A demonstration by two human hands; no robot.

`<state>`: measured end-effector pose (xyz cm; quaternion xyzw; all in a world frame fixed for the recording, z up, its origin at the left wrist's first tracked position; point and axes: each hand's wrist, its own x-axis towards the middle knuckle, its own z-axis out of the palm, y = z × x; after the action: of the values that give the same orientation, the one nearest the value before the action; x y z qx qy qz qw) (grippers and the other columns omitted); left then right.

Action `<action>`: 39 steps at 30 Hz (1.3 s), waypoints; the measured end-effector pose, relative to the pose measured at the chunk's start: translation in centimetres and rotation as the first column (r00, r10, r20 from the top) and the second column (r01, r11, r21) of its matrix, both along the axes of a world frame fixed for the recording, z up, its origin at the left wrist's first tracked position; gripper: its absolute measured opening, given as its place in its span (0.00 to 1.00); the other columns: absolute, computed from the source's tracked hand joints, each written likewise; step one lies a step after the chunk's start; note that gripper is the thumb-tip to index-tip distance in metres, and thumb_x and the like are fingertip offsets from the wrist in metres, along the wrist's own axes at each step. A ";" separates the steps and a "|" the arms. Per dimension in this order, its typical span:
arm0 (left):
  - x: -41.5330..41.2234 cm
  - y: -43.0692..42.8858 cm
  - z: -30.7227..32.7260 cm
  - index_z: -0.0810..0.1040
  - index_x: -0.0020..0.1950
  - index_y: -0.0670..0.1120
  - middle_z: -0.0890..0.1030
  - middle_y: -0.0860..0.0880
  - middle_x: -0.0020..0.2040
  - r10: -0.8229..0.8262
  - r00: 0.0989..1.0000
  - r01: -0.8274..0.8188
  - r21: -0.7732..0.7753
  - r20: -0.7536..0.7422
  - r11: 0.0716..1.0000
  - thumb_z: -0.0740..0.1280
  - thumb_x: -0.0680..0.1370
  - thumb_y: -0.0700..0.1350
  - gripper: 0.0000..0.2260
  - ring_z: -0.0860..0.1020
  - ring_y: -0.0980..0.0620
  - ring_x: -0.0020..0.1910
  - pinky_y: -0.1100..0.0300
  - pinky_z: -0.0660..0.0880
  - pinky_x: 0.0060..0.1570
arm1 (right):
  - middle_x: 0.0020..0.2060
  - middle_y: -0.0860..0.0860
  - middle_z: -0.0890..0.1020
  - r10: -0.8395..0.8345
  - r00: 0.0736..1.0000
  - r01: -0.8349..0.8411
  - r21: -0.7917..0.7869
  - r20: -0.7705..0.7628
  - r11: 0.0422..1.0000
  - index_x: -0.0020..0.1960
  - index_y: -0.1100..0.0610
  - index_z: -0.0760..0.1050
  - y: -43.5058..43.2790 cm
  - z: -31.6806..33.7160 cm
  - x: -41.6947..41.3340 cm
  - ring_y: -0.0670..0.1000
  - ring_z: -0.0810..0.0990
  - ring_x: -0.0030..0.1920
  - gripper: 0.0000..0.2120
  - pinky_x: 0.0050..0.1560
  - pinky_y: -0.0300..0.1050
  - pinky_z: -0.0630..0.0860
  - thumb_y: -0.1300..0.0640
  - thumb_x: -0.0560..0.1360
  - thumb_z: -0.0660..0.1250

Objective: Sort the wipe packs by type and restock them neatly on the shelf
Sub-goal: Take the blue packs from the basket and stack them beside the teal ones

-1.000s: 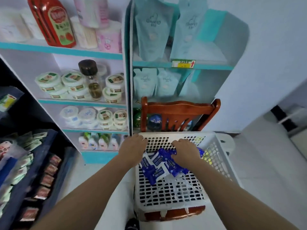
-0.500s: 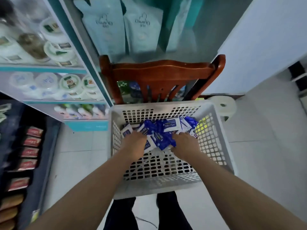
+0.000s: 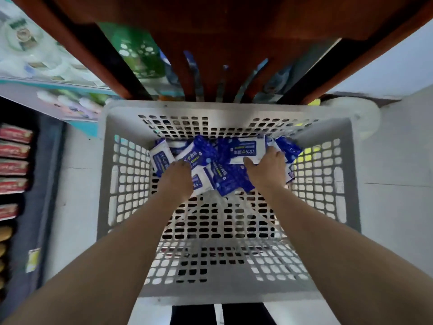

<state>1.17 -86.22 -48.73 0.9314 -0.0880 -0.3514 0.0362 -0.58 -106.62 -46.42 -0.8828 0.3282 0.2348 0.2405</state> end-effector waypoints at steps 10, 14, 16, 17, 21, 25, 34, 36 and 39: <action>1.8 -0.1 -5.8 0.73 0.62 0.43 0.76 0.43 0.59 0.074 0.990 -0.081 0.054 0.117 0.995 0.71 0.70 0.60 0.28 0.74 0.42 0.60 0.47 0.72 0.56 | 0.46 0.49 0.79 -0.504 0.852 0.463 0.245 0.141 0.852 0.54 0.55 0.74 0.6 -5.6 1.8 0.52 0.79 0.45 0.19 0.44 0.48 0.79 0.52 0.67 0.76; -0.2 -0.3 -5.0 0.72 0.63 0.41 0.73 0.41 0.63 0.267 0.964 -0.259 -0.189 0.018 0.947 0.69 0.75 0.54 0.23 0.73 0.39 0.61 0.47 0.72 0.58 | 0.36 0.45 0.76 -0.548 0.763 0.441 0.344 0.343 0.829 0.49 0.54 0.70 1.0 -3.4 0.3 0.48 0.75 0.34 0.11 0.30 0.41 0.72 0.61 0.72 0.71; -0.4 -0.4 -3.8 0.66 0.69 0.40 0.72 0.39 0.66 0.398 0.908 -0.419 -0.298 -0.131 0.858 0.64 0.80 0.45 0.20 0.72 0.39 0.62 0.49 0.70 0.56 | 0.35 0.46 0.78 -0.520 0.751 0.392 0.359 0.407 0.847 0.48 0.54 0.72 0.9 -2.0 -0.9 0.47 0.75 0.33 0.09 0.31 0.43 0.73 0.62 0.72 0.69; -0.4 -0.3 -3.2 0.65 0.70 0.39 0.73 0.39 0.65 0.411 0.895 -0.446 -0.308 -0.174 0.841 0.62 0.80 0.41 0.19 0.73 0.39 0.61 0.50 0.71 0.55 | 0.35 0.48 0.79 -0.485 0.763 0.342 0.370 0.427 0.864 0.48 0.55 0.74 0.6 -1.4 -1.5 0.48 0.75 0.33 0.08 0.32 0.44 0.72 0.62 0.71 0.70; 0.5 0.8 -2.0 0.73 0.61 0.43 0.79 0.44 0.56 0.417 0.884 -0.466 -0.363 -0.211 0.807 0.68 0.77 0.41 0.13 0.77 0.44 0.53 0.57 0.71 0.47 | 0.38 0.52 0.79 0.000 0.937 -0.153 0.412 0.348 0.898 0.48 0.57 0.81 0.2 0.8 -2.4 0.51 0.77 0.36 0.05 0.37 0.43 0.72 0.57 0.73 0.71; 1.9 0.8 -0.4 0.74 0.54 0.45 0.76 0.49 0.50 0.370 0.891 -0.451 -0.416 -0.263 0.790 0.74 0.73 0.45 0.13 0.75 0.49 0.50 0.57 0.70 0.45 | 0.48 0.55 0.78 0.579 0.738 -0.661 0.201 0.347 0.723 0.44 0.57 0.83 1.6 0.0 -3.1 0.59 0.75 0.54 0.05 0.53 0.52 0.72 0.60 0.69 0.74; 1.4 -3.0 0.5 0.79 0.49 0.44 0.83 0.46 0.45 0.567 0.602 -0.794 -0.500 -0.563 0.347 0.64 0.79 0.42 0.05 0.80 0.49 0.44 0.55 0.77 0.46 | 0.52 0.53 0.80 0.601 0.773 -0.619 0.040 0.204 0.784 0.58 0.55 0.76 1.1 -0.8 -5.2 0.58 0.79 0.52 0.11 0.57 0.50 0.68 0.54 0.77 0.64; 1.7 -5.1 -0.4 0.79 0.53 0.44 0.81 0.48 0.48 0.525 0.789 -0.609 -0.530 -0.321 0.590 0.62 0.81 0.43 0.07 0.80 0.48 0.48 0.56 0.75 0.48 | 0.56 0.56 0.76 0.519 0.847 -0.531 0.123 0.113 0.839 0.66 0.57 0.67 0.0 -0.4 -6.4 0.60 0.77 0.51 0.16 0.47 0.50 0.72 0.54 0.80 0.60; 2.1 -9.4 -1.4 0.76 0.63 0.46 0.76 0.47 0.64 0.072 0.997 -0.067 -0.560 -0.013 0.826 0.60 0.80 0.36 0.14 0.74 0.48 0.62 0.58 0.71 0.57 | 0.63 0.56 0.72 0.484 0.874 -0.467 0.195 -0.046 0.863 0.77 0.54 0.50 -1.3 -0.6 -8.0 0.59 0.78 0.52 0.27 0.43 0.49 0.72 0.54 0.82 0.57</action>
<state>3.32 -95.64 -50.17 0.8840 -0.1535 -0.3045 0.3198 -8.55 -107.88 -47.02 -0.8995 0.0890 0.3559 0.2372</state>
